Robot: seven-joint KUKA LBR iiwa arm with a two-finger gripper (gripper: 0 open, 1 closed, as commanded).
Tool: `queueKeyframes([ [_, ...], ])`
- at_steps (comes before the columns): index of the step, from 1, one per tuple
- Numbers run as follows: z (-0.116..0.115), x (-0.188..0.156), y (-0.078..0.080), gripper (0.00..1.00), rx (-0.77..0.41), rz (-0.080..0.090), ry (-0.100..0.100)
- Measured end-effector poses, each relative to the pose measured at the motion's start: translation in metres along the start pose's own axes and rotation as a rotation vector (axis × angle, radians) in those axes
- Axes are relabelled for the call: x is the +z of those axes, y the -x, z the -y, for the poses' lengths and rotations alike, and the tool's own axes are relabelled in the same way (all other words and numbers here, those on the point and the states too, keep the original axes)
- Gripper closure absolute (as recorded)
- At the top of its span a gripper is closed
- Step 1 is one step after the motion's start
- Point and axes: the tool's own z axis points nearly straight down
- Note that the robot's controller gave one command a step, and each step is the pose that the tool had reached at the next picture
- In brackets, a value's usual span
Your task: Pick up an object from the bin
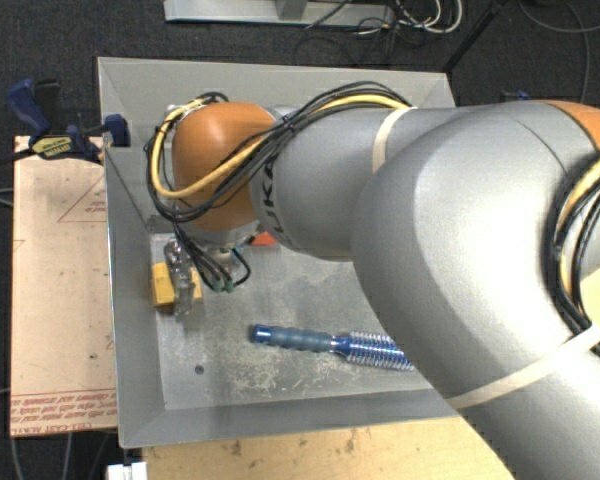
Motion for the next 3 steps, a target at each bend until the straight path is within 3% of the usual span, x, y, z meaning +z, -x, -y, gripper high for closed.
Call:
queueKeyframes([
  [1, -0.004, -0.181, 0.001, 1.0, 0.001, 0.004, 0.006],
  [2, 0.028, -0.139, -0.027, 1.0, 0.03, -0.013, 0.0],
  [3, 0.056, -0.096, -0.056, 1.0, 0.198, -0.013, 0.0],
])
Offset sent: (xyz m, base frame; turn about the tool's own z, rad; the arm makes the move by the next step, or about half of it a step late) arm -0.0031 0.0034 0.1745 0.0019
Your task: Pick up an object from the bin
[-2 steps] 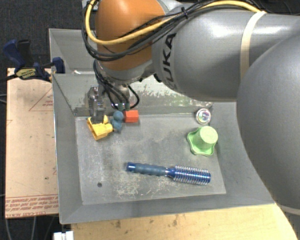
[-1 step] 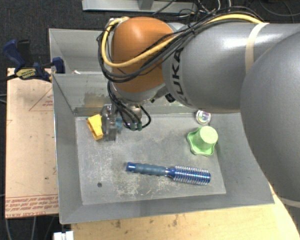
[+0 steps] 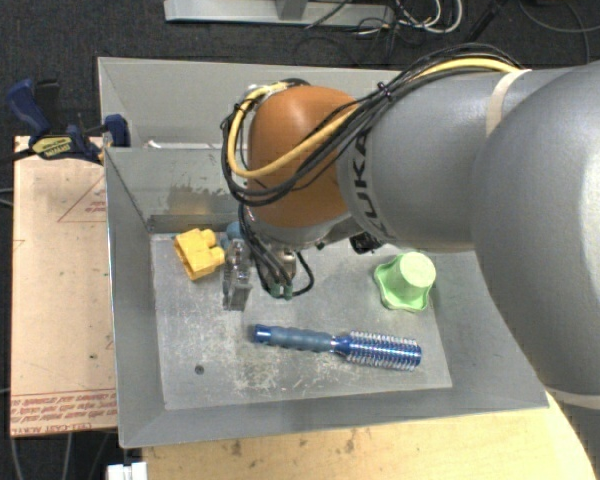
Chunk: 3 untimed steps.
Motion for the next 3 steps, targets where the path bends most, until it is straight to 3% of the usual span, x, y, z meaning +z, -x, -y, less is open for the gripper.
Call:
queueKeyframes([
  [1, 0.079, 0.022, -0.015, 1.0, 0.013, -0.001, -0.003],
  [2, 0.074, 0.02, -0.014, 0.0, 0.005, 0.003, 0.002],
  [3, 0.123, 0.106, -0.029, 0.0, 0.073, -0.005, -0.002],
])
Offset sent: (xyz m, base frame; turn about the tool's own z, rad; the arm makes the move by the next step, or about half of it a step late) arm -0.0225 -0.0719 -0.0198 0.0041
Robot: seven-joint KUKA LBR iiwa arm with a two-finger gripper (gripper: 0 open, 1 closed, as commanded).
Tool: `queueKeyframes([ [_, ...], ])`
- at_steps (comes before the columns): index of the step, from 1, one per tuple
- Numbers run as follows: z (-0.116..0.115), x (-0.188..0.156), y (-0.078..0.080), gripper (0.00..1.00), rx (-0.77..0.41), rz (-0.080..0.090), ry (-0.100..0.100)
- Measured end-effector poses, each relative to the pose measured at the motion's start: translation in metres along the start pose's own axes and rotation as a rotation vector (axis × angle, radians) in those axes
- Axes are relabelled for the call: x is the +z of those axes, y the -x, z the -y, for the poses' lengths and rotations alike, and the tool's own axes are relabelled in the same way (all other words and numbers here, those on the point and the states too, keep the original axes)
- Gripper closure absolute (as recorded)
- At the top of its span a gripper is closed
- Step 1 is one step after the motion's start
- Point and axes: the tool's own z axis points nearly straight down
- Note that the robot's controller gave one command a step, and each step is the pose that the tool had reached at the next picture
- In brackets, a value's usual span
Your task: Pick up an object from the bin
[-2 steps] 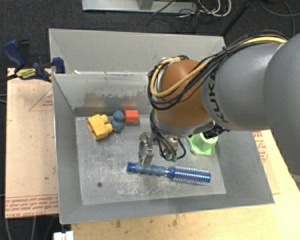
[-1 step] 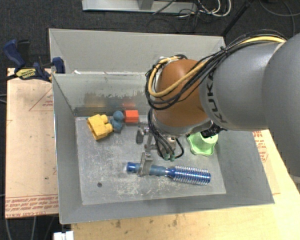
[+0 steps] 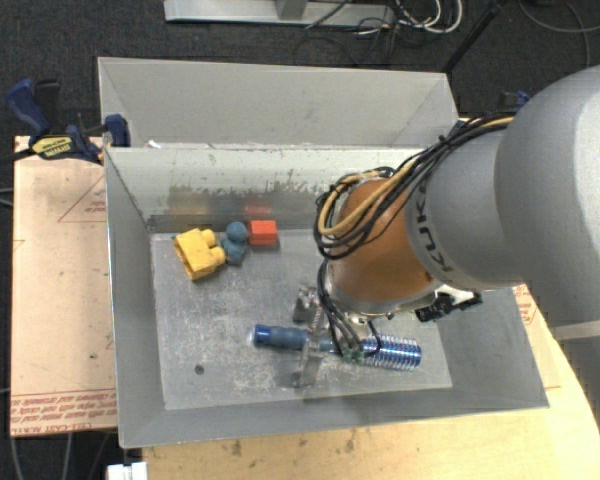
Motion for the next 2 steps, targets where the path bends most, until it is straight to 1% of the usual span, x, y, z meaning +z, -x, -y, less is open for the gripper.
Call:
queueKeyframes([
  [1, -0.003, -0.005, 0.002, 1.0, -0.005, 0.009, 0.005],
  [2, -0.019, -0.18, -0.021, 1.0, -0.008, 0.014, 0.007],
])
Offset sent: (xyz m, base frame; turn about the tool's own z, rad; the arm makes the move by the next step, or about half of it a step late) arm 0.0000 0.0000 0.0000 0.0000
